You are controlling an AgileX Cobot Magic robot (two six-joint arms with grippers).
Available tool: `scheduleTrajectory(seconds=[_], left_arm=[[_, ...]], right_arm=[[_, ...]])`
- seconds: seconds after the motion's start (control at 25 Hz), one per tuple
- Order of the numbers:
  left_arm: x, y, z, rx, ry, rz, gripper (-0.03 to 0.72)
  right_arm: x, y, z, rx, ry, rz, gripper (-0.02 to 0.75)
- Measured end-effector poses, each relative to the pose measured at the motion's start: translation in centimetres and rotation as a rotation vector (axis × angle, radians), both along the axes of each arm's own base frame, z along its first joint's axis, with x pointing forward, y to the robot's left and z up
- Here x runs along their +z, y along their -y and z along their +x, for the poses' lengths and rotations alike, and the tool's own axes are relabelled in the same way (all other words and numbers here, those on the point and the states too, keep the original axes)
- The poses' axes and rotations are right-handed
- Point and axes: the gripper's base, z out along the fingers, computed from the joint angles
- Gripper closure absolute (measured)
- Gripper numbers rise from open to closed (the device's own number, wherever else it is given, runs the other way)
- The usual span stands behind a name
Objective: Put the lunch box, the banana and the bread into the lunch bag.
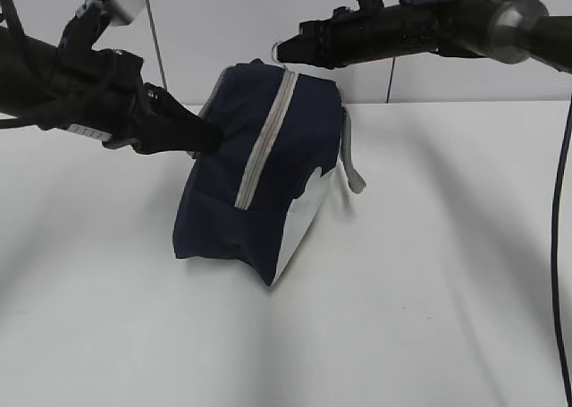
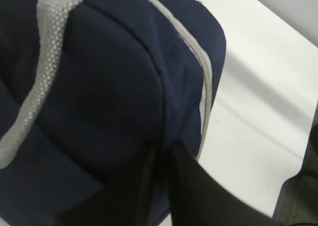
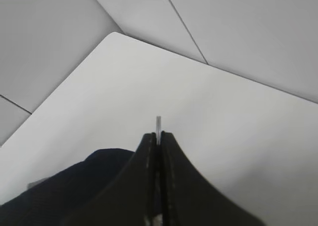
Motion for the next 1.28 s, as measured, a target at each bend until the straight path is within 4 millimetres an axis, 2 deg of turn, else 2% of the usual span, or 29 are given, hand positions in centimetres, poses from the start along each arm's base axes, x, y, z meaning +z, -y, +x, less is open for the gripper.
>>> scheduleTrajectory(seconds=[0.08,0.24,0.36,0.52,0.64,0.8,1.04,1.28], left_arm=[[0.1,0.0,0.0,0.034,-0.044,-0.02,0.559],[1.4,-0.2,-0.5,0.075,-0.053,-0.053,0.365],[3.5,-0.6,-0.9,0.127,0.021,-0.07,0.296],[6.8,-1.4,-0.1,0.284,0.155,-0.123,0.28],[7.8,-1.4,1.4,0.364,0.175,-0.174,0.277],[7.4,-0.5,4.5,0.412,0.082,-0.225,0.277],[6.3,1.0,9.3,0.403,-0.05,-0.201,0.277],[4.5,1.9,12.7,0.426,-0.198,-0.123,0.279]], right_arm=[[0.2,0.1,-0.1,0.014,-0.002,0.003,0.754],[0.2,0.4,-0.1,0.025,-0.013,0.008,0.754],[0.4,0.7,-0.1,0.021,-0.01,0.009,0.754],[0.5,0.9,-0.1,0.017,-0.008,0.009,0.754],[0.5,0.9,-0.1,0.017,-0.008,0.009,0.754],[0.5,0.9,-0.1,0.019,-0.008,0.009,0.754],[0.5,0.9,-0.1,0.017,-0.013,0.012,0.754],[0.5,0.9,-0.1,0.016,-0.014,0.013,0.754]])
